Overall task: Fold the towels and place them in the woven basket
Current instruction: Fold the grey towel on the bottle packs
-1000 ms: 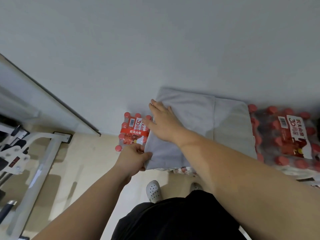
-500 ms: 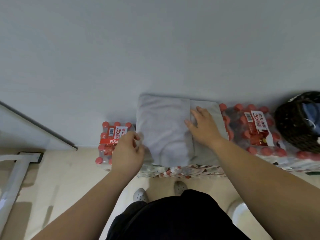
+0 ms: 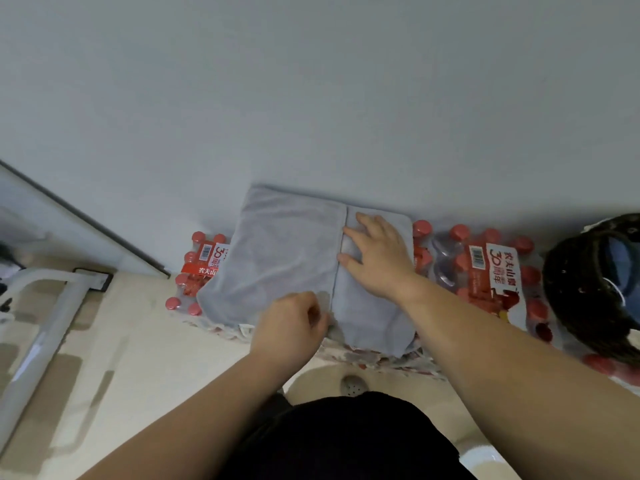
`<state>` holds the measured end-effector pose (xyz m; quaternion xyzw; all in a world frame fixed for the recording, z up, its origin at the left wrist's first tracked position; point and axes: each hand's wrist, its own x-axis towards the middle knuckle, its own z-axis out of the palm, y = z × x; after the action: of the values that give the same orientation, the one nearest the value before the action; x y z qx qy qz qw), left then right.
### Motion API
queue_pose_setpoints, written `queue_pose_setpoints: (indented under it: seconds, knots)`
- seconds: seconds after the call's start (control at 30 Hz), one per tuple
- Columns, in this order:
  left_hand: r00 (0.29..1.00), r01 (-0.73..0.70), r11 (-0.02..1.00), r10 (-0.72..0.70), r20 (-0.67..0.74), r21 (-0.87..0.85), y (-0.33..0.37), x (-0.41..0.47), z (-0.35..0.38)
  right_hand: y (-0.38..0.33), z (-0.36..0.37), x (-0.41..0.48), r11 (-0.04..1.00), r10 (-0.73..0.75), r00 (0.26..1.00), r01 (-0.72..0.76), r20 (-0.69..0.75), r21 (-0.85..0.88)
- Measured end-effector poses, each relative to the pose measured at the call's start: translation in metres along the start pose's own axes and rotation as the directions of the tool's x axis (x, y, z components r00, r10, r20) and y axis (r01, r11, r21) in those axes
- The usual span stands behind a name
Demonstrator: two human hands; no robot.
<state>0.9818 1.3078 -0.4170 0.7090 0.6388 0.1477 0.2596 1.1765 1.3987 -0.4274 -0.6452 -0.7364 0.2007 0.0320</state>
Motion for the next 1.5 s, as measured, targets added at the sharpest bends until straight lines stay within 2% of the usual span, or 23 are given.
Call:
queue_pose_setpoints:
  seconds: [0.13,0.3,0.43,0.63,0.9,1.13,1.37,1.5]
  knots:
    - [0.978,0.163,0.987,-0.161,-0.13,0.008,0.018,-0.012,0.022,0.015,0.009,-0.006,0.993,-0.098,0.995,0.099,0.012,-0.067]
    - [0.934,0.26,0.965,-0.241,-0.262,0.039,0.033,-0.022,0.039,0.019,0.009,-0.007,0.986,-0.153,0.988,0.153,0.014,-0.065]
    - [0.892,0.341,0.939,-0.337,-0.302,-0.043,0.04,-0.034,0.049,0.017,0.002,-0.005,0.982,-0.171,0.985,0.17,-0.009,-0.08]
    - [0.86,0.407,0.912,-0.404,-0.311,-0.059,0.045,-0.035,0.061,0.011,-0.011,0.011,0.966,-0.21,0.975,0.218,0.07,-0.138]
    - [0.842,0.442,0.897,-0.408,-0.353,0.02,0.047,-0.027,0.064,0.004,-0.013,0.019,0.967,-0.186,0.978,0.199,0.092,-0.159]
    - [0.844,0.402,0.909,-0.322,-0.429,0.11,0.04,-0.024,0.064,0.015,-0.01,0.021,0.968,-0.216,0.972,0.226,0.093,-0.111]
    - [0.887,0.372,0.914,-0.301,-0.35,0.158,0.036,-0.036,0.049,0.024,-0.008,0.024,0.973,-0.225,0.972,0.228,0.072,-0.036]
    - [0.88,0.396,0.914,-0.352,-0.318,0.085,0.042,-0.036,0.027,0.022,-0.022,0.022,0.964,-0.264,0.963,0.261,0.049,0.057]
